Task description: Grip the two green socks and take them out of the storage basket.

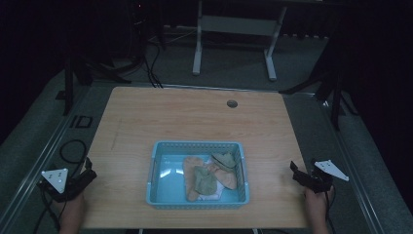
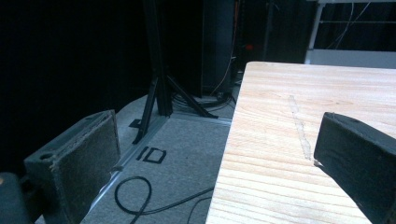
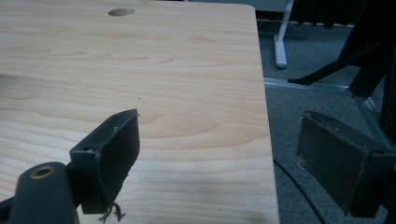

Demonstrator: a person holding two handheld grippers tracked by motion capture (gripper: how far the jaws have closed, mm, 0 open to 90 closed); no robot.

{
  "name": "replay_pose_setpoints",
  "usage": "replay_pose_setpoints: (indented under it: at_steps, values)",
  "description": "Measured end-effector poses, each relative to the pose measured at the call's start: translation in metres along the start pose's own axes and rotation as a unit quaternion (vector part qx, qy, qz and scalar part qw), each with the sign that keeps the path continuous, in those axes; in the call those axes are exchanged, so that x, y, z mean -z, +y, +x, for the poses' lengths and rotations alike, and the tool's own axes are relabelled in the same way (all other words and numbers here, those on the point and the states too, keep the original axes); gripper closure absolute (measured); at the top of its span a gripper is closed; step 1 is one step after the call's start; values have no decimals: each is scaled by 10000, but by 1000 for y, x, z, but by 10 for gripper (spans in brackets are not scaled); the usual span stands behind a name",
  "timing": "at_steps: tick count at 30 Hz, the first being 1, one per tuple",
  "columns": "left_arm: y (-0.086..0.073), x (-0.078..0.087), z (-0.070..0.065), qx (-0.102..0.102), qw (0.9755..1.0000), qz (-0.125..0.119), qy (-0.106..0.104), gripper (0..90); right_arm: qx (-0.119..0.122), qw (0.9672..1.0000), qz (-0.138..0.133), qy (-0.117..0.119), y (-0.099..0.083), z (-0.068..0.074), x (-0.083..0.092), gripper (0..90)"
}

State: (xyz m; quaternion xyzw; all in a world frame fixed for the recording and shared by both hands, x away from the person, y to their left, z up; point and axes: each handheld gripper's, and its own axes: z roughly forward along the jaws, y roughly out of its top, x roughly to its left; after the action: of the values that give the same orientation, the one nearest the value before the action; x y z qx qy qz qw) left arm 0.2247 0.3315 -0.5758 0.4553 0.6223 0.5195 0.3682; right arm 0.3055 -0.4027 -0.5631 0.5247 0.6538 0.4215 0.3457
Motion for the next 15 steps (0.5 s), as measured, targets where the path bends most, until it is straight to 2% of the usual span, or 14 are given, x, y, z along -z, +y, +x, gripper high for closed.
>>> replay_pose_setpoints:
  at_steps: [4, 7, 8, 9, 11, 13, 15]
  values:
    - [0, 0, 1, 34, 10000, 11, -69, 4, -85, 9998, 81, 146, 0, -2, -1, 133]
    - [0, -1, 1, 51, 9999, 35, -88, 4, -213, 9974, 319, 606, 1, -7, -3, 131]
    - [0, -1, 1, 51, 9999, 35, -88, 4, -213, 9974, 319, 606, 1, -7, -3, 131]
    - [0, -1, 1, 49, 10000, 30, -79, 4, -212, 9955, 414, 820, 0, -8, -3, 131]
    - [0, -1, 1, 50, 9999, 34, -104, 4, -56, 9905, 655, 1212, 1, -9, -2, 132]
    - [0, -1, 2, 53, 9999, 37, -123, 4, 172, 9865, 810, 1415, 3, -9, 0, 133]
    - [0, -1, 2, 60, 9999, 40, -128, 4, 320, 9802, 1043, 1653, 4, -11, 1, 135]
